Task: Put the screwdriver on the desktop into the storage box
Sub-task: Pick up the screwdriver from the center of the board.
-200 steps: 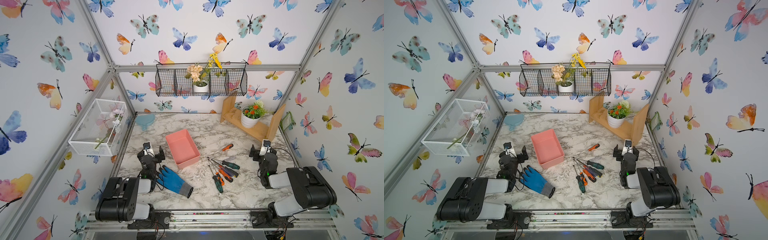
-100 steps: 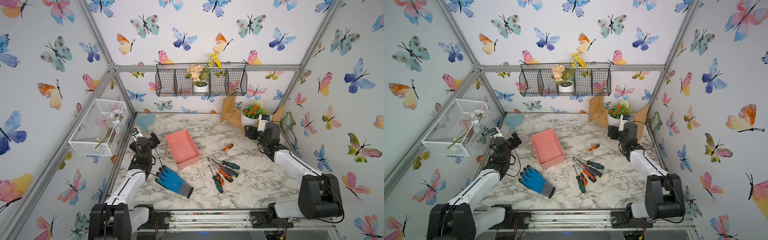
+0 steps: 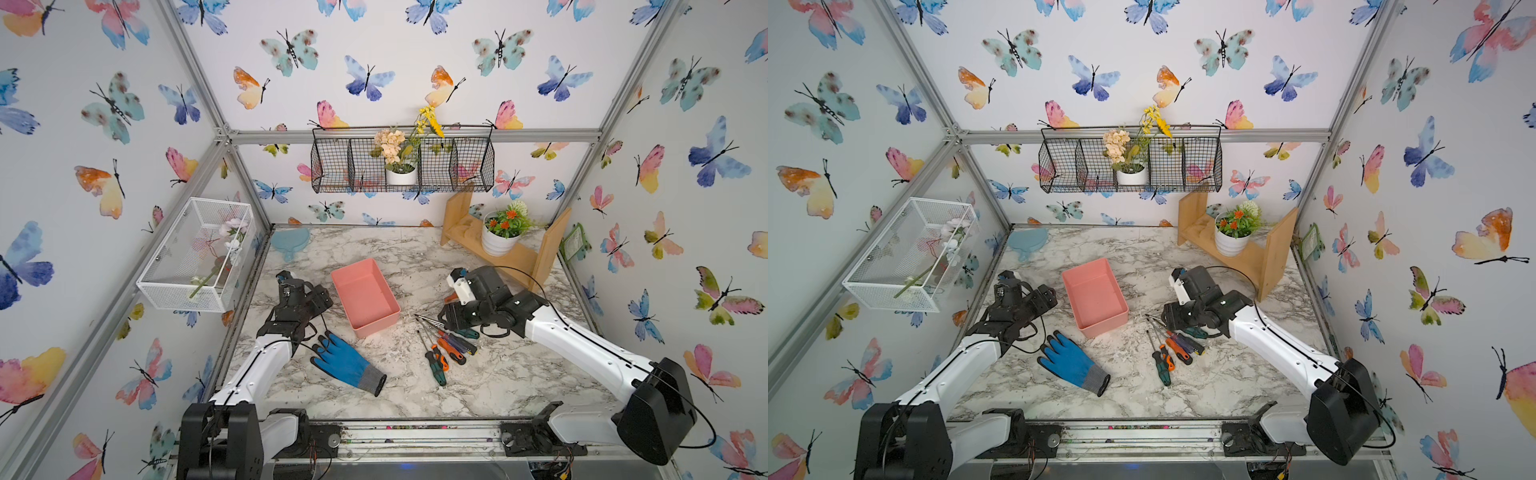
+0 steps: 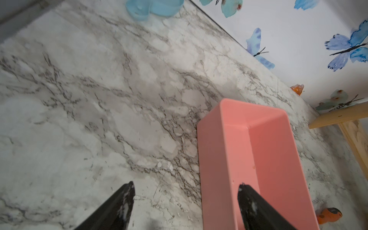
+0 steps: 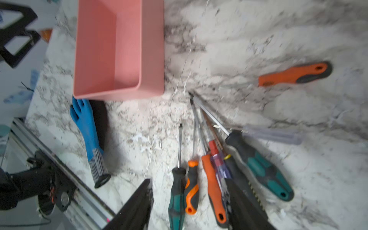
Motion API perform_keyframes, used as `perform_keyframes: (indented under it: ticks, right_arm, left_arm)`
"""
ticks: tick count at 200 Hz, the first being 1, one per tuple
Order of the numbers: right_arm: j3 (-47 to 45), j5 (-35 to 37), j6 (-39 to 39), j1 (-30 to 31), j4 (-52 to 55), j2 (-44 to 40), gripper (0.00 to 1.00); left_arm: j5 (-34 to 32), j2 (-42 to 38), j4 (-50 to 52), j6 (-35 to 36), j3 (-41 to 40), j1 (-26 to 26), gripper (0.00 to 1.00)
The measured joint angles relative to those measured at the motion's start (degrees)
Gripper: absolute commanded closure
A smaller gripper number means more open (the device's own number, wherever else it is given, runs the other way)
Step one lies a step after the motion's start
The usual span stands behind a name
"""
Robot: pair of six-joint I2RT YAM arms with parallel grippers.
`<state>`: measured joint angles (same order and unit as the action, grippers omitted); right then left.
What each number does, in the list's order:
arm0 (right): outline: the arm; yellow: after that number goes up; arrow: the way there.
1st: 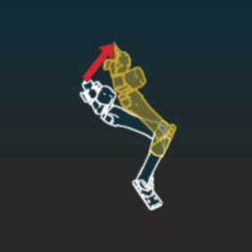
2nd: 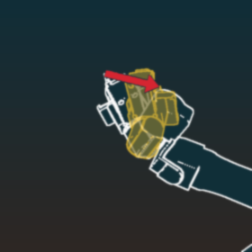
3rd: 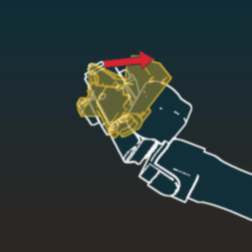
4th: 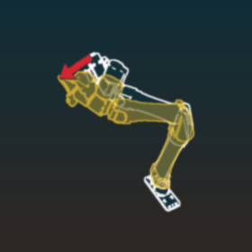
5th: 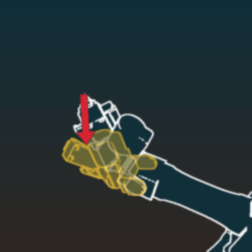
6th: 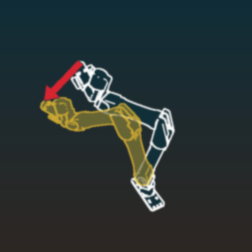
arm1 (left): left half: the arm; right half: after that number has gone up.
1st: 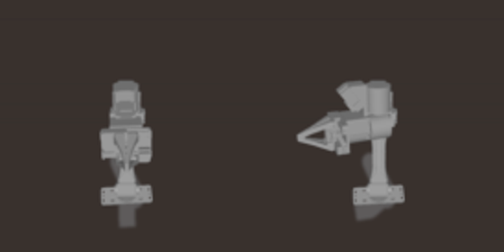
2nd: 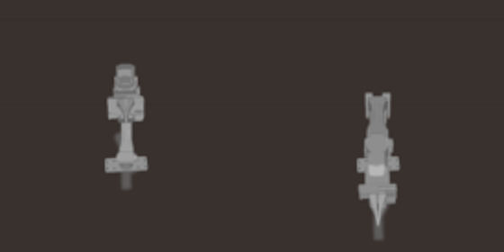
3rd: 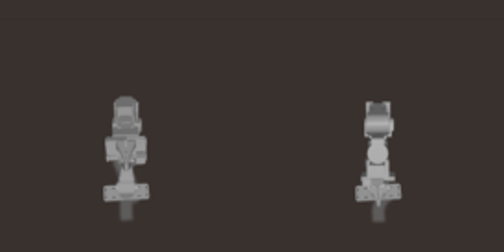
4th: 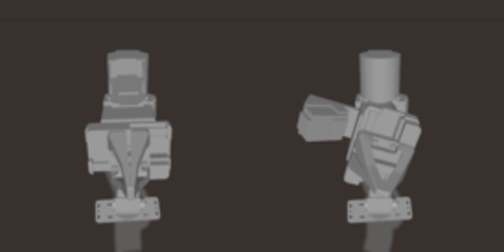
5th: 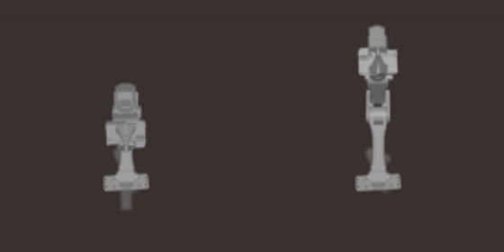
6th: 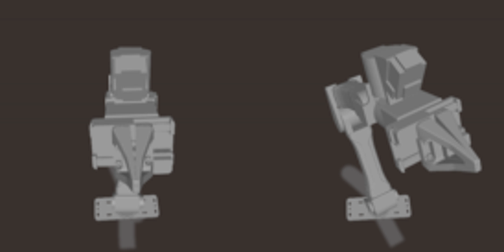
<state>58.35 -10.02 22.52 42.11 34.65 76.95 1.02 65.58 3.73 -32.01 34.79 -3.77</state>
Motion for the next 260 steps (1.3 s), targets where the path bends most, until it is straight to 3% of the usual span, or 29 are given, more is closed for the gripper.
perform_keyframes:
  ticks: [27, 53, 126, 186, 260]
  right_arm:
    - [0.22, 1.25, 2.08, 9.44, 4.92, 3.26, 0.46]
    - [0.22, 2.8, 3.45, 13.73, 6.73, 8.07, 0.46]
    - [0.22, 7.13, 3.91, 13.86, 6.58, 15.87, 0.53]
    - [0.42, 7.41, 3.8, 13.86, 5.99, 17.38, 0.61]
    - [1.29, 7.39, 3.41, 13.88, 3.85, 20.22, 0.64]
  left_arm:
    - [2.34, -0.09, 0.7, -1.66, -0.31, -0.61, 0.19]
    - [3.21, -0.72, 0.74, -2.67, -0.35, -0.85, 0.2]
    - [3.23, -1.99, 1.44, -2.99, -0.07, -0.85, 0.21]
    - [3.21, -2.51, 2.16, -2.99, 0.04, -0.85, 0.27]
    - [3.13, -2.95, 3.45, -3.06, 0.33, -3.13, 0.27]
